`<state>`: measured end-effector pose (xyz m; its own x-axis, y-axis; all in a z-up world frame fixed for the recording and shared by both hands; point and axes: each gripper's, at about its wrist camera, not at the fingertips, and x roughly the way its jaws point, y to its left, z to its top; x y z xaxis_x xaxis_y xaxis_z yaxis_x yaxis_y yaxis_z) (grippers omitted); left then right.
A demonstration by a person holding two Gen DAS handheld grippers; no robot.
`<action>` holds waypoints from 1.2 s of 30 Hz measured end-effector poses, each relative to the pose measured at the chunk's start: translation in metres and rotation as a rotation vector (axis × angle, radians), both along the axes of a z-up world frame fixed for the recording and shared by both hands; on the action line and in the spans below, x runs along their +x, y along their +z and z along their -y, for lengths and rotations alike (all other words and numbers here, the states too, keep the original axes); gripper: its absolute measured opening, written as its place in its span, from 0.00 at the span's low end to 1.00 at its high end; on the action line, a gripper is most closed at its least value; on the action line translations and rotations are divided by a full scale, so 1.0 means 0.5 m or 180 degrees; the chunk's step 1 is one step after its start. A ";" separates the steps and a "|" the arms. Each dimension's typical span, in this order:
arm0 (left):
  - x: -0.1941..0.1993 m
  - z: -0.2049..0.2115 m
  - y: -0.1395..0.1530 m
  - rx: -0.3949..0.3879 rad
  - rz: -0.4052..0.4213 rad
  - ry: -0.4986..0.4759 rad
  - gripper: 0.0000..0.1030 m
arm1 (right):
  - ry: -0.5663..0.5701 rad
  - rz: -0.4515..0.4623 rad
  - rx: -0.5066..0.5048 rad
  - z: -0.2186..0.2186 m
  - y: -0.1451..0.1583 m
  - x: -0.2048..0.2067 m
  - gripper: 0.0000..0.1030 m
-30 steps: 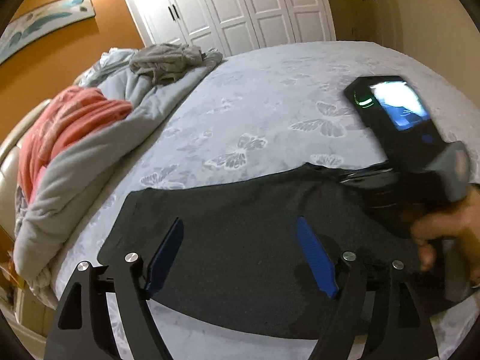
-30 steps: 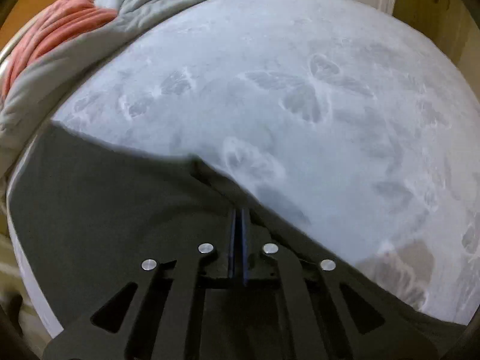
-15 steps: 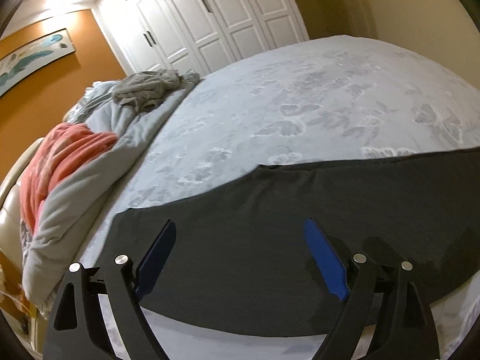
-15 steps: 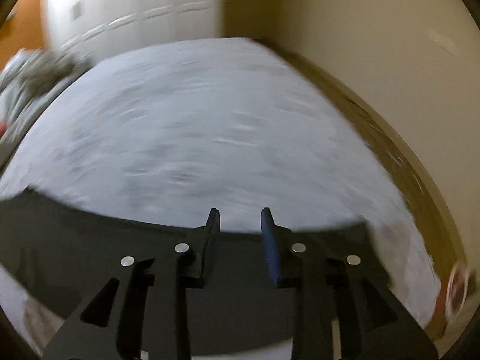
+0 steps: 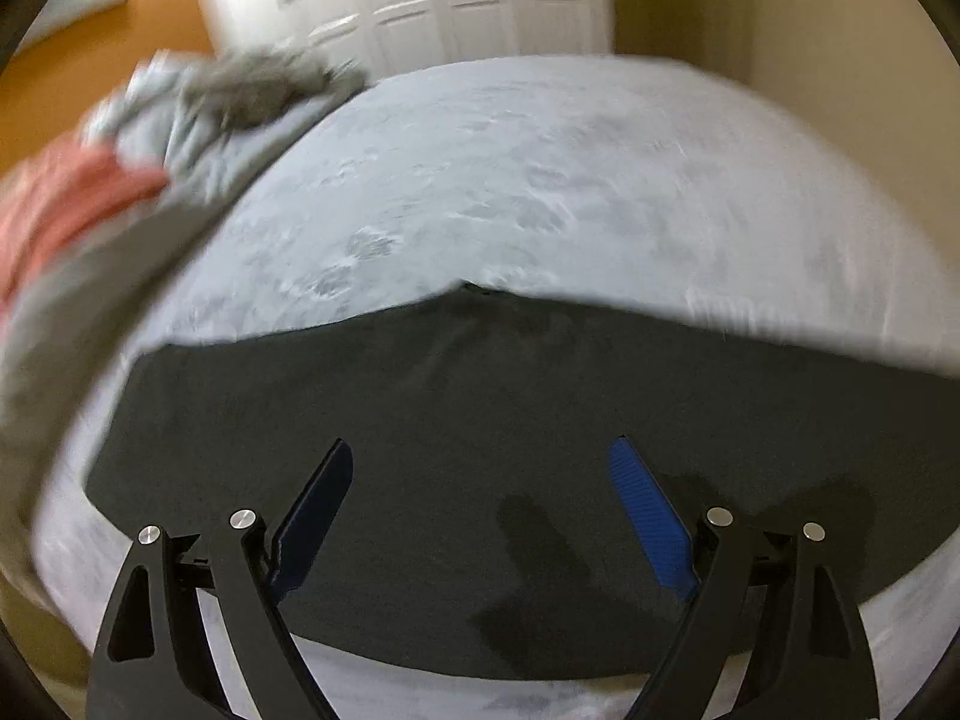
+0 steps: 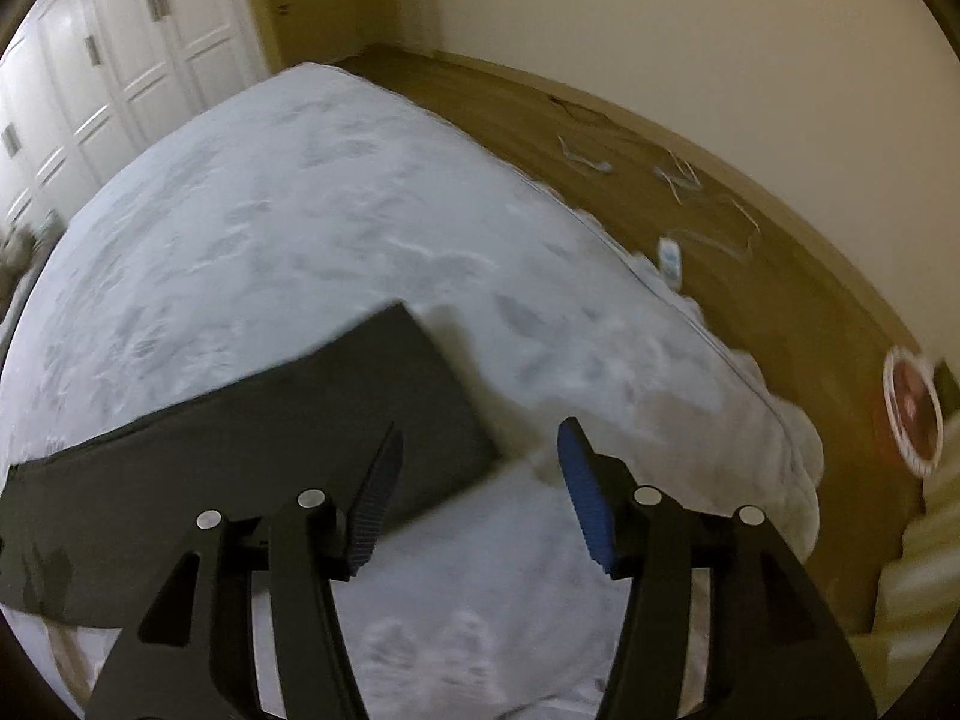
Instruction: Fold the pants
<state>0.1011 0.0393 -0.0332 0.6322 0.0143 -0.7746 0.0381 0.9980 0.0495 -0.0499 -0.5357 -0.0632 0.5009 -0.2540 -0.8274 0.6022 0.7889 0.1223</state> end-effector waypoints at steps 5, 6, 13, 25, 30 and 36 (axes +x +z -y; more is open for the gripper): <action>0.017 -0.289 0.031 -0.1403 -0.0255 0.1096 0.83 | 0.0044 0.0014 0.0484 0.022 -0.031 -0.009 0.62; 0.012 -0.340 0.023 -0.1527 -0.0277 0.1364 0.83 | 0.0053 0.0016 0.0618 0.023 -0.042 -0.001 0.62; -0.033 -0.563 -0.050 -0.2084 -0.0612 0.2318 0.83 | 0.0001 -0.0145 0.0662 -0.004 -0.084 0.045 0.13; -0.022 -0.666 -0.156 -0.3347 -0.0821 0.2379 0.85 | -0.0232 -0.0109 0.0661 -0.008 -0.083 0.047 0.14; -0.012 -0.667 -0.120 -0.3360 -0.0506 0.2088 0.13 | -0.0252 -0.0135 0.0623 -0.009 -0.086 0.060 0.17; 0.017 -0.605 -0.090 -0.1734 -0.0741 0.2280 0.21 | -0.0227 -0.0110 0.0656 -0.008 -0.088 0.059 0.19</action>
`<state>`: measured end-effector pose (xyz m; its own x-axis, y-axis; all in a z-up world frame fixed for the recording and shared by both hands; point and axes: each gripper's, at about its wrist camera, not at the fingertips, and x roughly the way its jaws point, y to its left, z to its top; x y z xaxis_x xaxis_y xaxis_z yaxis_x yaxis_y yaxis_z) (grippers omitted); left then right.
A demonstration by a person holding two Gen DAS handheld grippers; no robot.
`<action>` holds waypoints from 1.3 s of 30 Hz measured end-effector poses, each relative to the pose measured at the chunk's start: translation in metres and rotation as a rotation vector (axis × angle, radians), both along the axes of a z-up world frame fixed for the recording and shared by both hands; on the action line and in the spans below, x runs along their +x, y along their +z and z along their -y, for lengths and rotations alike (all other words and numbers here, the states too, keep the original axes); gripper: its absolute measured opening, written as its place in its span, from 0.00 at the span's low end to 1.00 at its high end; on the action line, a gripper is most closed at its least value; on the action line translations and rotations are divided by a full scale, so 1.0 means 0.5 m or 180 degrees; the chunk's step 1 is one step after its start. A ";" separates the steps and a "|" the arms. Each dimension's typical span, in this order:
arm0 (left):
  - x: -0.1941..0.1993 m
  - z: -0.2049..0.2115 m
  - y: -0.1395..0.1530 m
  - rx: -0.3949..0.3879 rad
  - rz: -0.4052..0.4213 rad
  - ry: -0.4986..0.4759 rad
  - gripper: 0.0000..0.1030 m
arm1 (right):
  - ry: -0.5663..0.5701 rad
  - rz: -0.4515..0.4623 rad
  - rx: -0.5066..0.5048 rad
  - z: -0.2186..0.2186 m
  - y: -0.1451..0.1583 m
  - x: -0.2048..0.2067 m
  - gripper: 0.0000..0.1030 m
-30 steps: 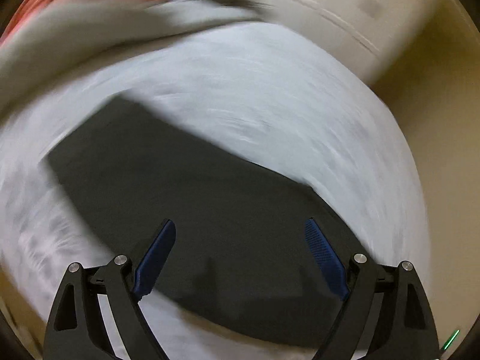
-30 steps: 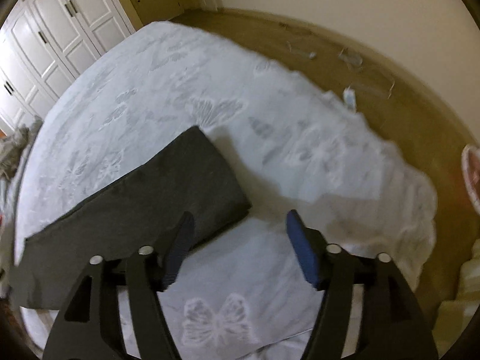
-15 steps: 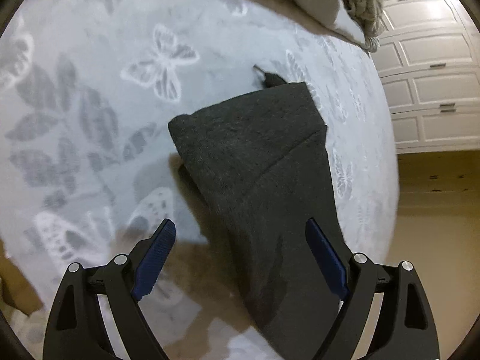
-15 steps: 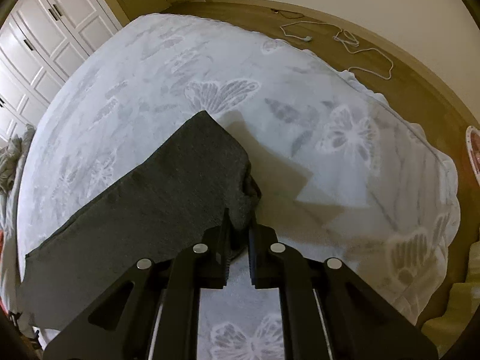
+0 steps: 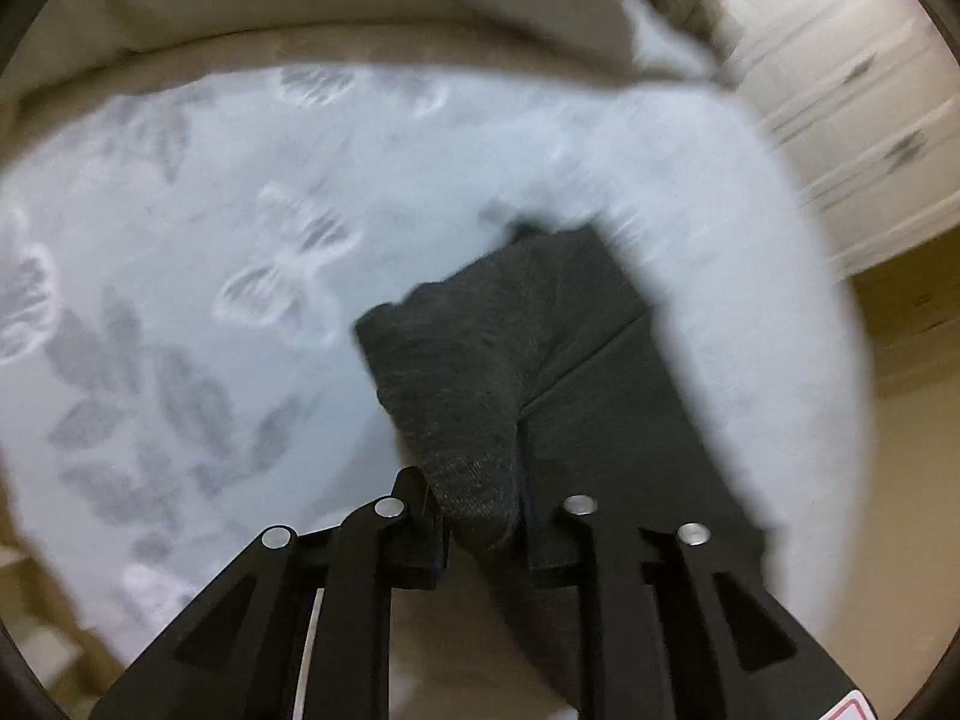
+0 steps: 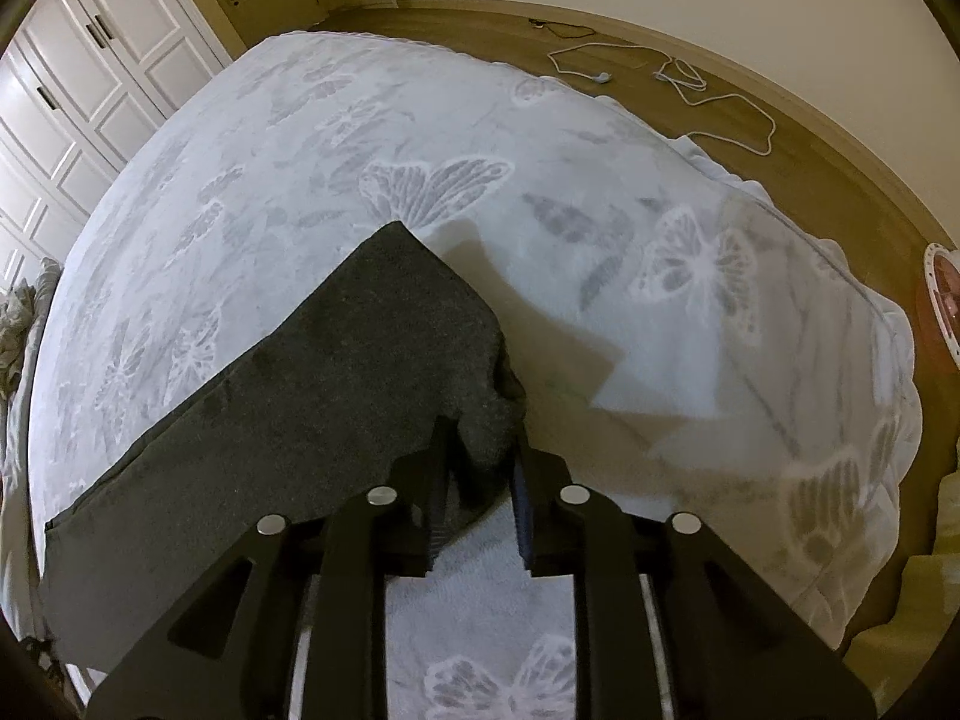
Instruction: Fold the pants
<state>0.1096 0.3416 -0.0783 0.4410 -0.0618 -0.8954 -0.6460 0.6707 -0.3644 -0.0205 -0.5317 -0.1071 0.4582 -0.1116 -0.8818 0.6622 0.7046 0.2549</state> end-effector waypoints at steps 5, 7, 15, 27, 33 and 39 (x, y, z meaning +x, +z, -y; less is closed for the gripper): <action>-0.065 0.095 0.097 0.0516 0.0173 -0.0005 0.68 | 0.0011 0.0103 0.0146 0.009 -0.003 -0.003 0.28; -0.079 0.138 0.134 0.0874 0.0349 0.0029 0.72 | 0.0019 0.0118 0.0162 0.008 -0.003 -0.002 0.29; -0.022 0.398 0.162 0.1677 0.0538 -0.1034 0.81 | -0.0014 0.0348 0.0018 0.004 0.033 -0.007 0.08; -0.017 0.625 0.097 0.2481 0.0487 -0.2017 0.83 | 0.2251 0.1848 -0.0098 -0.438 0.287 0.097 0.08; -0.027 0.612 0.096 0.2656 0.0464 -0.2035 0.83 | 0.3081 0.1119 -0.0137 -0.696 0.152 0.210 0.07; -0.041 0.547 0.103 0.2513 0.0468 -0.2039 0.84 | 0.3132 0.1113 -0.0213 -0.755 0.135 0.232 0.12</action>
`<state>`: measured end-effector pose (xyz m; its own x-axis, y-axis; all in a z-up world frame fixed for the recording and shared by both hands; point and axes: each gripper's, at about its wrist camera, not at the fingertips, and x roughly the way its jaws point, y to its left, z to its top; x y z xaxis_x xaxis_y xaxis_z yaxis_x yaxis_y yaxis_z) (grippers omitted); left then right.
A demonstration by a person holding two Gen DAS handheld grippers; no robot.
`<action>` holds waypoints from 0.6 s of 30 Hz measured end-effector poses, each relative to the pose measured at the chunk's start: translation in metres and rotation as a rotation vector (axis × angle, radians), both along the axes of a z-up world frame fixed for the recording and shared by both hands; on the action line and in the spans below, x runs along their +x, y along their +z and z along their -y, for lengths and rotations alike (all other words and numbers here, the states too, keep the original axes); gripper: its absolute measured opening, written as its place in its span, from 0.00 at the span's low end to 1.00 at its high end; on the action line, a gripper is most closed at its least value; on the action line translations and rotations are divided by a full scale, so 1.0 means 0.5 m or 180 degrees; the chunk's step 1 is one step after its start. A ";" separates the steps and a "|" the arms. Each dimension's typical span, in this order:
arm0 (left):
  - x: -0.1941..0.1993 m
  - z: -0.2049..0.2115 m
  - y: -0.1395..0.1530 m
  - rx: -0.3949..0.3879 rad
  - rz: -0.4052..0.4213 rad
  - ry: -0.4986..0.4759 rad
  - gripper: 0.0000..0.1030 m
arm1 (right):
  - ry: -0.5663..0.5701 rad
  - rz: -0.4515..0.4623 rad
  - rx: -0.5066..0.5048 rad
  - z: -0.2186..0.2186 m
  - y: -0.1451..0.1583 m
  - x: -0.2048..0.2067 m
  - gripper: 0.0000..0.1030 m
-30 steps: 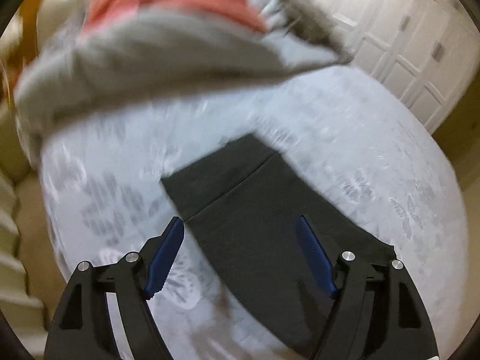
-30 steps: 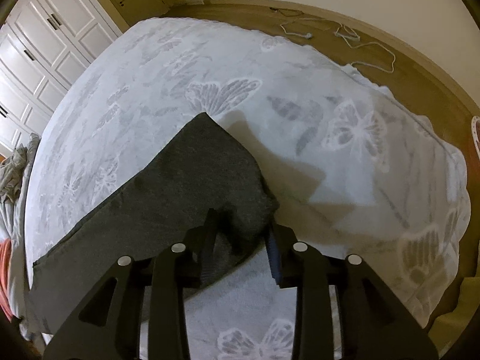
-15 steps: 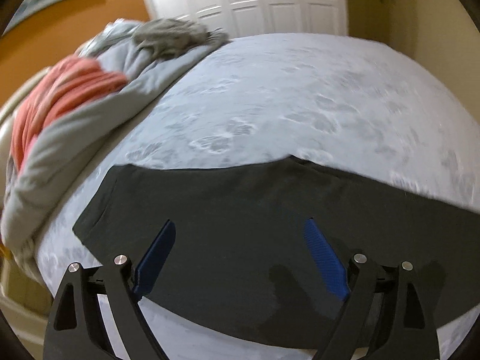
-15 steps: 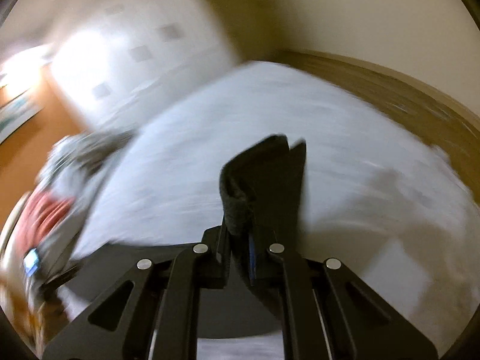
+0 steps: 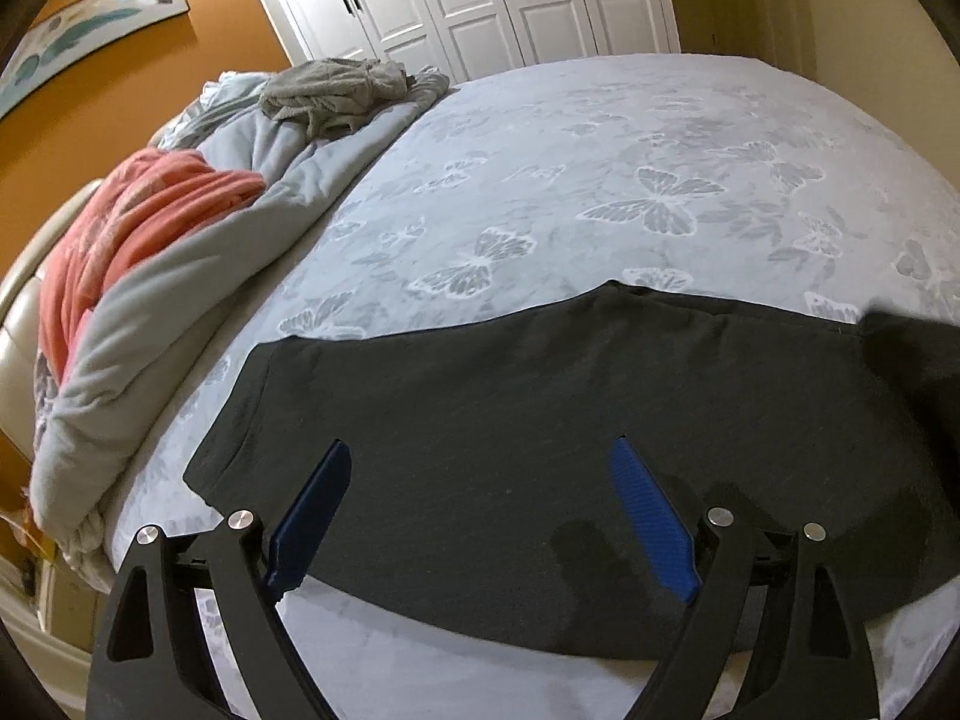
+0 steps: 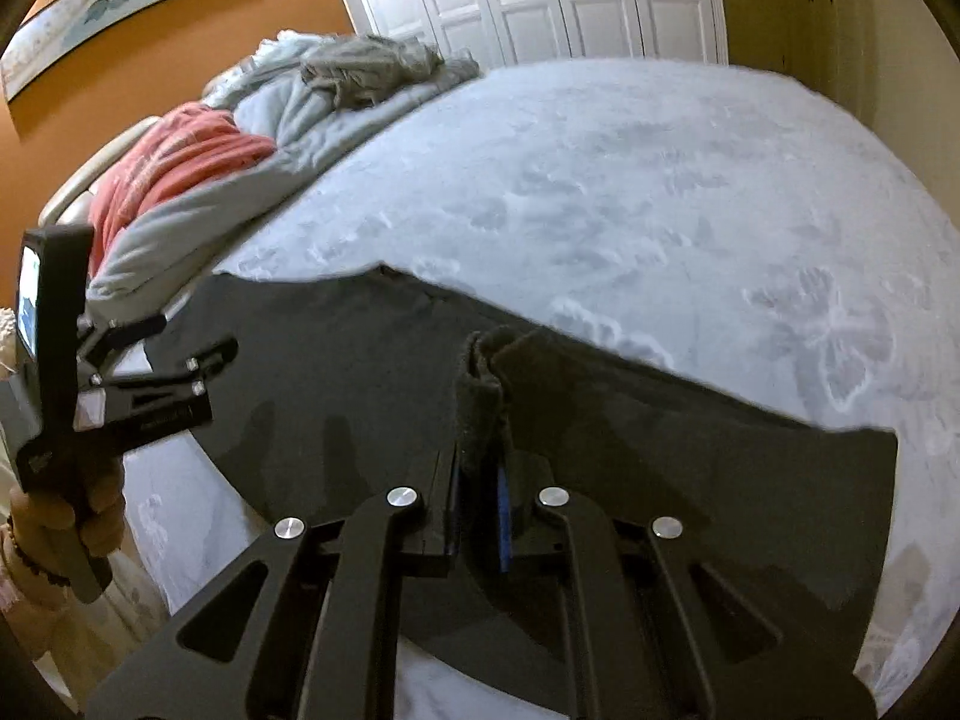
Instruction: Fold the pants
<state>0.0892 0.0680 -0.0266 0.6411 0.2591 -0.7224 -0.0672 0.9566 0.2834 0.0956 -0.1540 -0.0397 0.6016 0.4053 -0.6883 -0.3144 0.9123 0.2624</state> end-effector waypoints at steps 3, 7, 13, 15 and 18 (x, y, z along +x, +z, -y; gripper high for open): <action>-0.002 -0.028 -0.006 -0.0085 -0.0048 -0.0018 0.84 | 0.0174 -0.0061 0.0130 -0.033 -0.007 0.001 0.66; -0.004 -0.069 -0.012 -0.0260 -0.0169 0.0046 0.84 | 0.0195 0.0036 -0.0232 -0.033 0.019 -0.020 0.62; -0.012 -0.105 -0.004 -0.0488 -0.0182 0.0100 0.84 | -0.1006 -0.0255 -0.0215 0.242 0.050 -0.078 0.74; -0.009 -0.105 -0.007 -0.0681 -0.0267 0.0065 0.84 | -0.1301 -0.0676 0.0026 0.310 0.001 -0.086 0.70; -0.001 -0.093 -0.008 -0.1016 -0.0394 0.0008 0.84 | -0.1257 -0.0984 0.0264 0.332 -0.054 -0.098 0.70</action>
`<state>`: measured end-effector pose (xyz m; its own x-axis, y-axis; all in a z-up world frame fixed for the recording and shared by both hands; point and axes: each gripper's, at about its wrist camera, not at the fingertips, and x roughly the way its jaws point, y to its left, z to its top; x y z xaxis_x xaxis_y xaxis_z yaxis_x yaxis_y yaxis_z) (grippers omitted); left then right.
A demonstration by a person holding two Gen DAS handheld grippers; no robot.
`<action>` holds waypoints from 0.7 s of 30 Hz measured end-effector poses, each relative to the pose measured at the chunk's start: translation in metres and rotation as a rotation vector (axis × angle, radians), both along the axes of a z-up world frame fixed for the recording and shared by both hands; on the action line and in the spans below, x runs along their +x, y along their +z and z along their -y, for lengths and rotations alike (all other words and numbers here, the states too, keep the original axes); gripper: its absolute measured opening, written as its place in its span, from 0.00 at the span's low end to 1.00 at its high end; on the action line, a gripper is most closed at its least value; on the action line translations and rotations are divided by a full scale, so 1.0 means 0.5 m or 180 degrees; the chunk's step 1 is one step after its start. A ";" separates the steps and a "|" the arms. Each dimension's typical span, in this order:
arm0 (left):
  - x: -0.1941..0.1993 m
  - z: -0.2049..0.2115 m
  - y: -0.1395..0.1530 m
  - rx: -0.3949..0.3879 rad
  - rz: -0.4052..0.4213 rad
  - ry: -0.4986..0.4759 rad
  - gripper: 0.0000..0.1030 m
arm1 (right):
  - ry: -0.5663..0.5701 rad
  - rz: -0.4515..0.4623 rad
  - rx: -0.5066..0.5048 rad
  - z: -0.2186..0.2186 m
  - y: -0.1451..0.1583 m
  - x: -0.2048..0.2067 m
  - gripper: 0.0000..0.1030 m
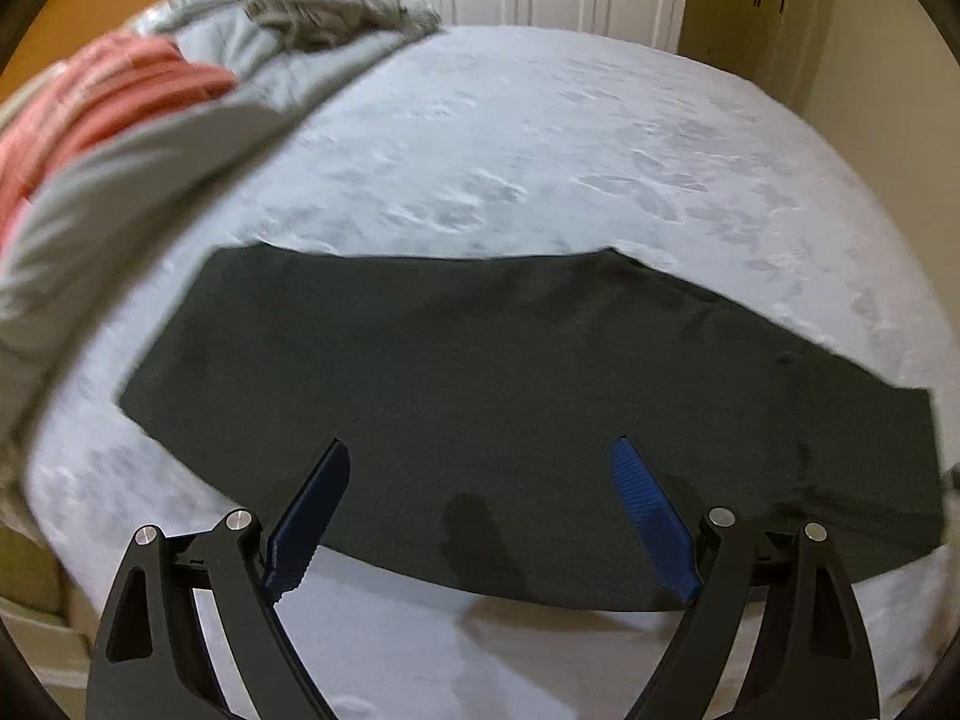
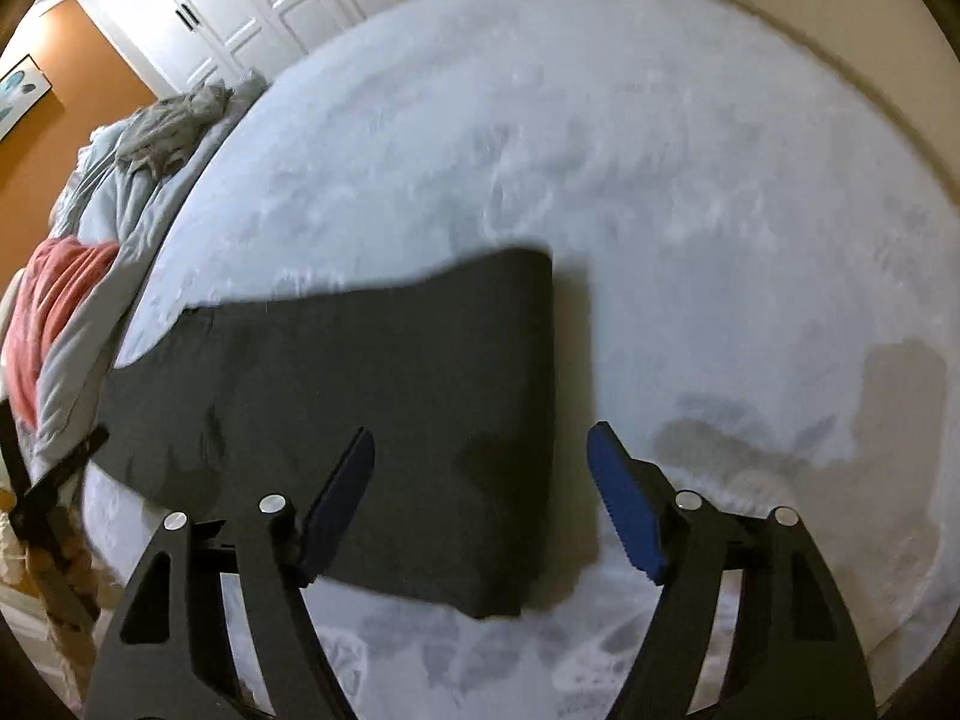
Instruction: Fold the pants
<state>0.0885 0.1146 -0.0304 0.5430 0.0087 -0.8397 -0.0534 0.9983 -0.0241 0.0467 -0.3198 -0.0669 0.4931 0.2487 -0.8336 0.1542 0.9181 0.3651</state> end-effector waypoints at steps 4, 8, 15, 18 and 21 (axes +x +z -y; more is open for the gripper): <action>0.013 0.038 0.012 -0.0195 0.0062 0.0003 0.84 | 0.0114 -0.0166 0.0128 -0.029 -0.054 -0.006 0.62; 0.023 0.085 0.018 -0.0252 0.0125 -0.0045 0.84 | 0.0181 0.0023 0.0055 -0.057 -0.052 -0.011 0.12; 0.016 0.159 0.015 0.0192 0.0282 -0.0254 0.84 | 0.0117 0.0611 -0.0210 -0.012 0.068 -0.033 0.06; 0.008 0.171 0.006 0.0318 0.0289 -0.0337 0.84 | -0.0063 0.0604 -0.0148 0.054 0.081 -0.051 0.07; 0.013 0.182 -0.006 0.0342 0.0209 -0.0380 0.84 | -0.0076 0.0336 -0.0097 0.074 0.037 -0.055 0.09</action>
<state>0.0952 0.0235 -0.0335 0.5991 0.0286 -0.8001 0.0639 0.9945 0.0834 0.0192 -0.3571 -0.0486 0.5840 0.2112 -0.7838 0.1383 0.9255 0.3525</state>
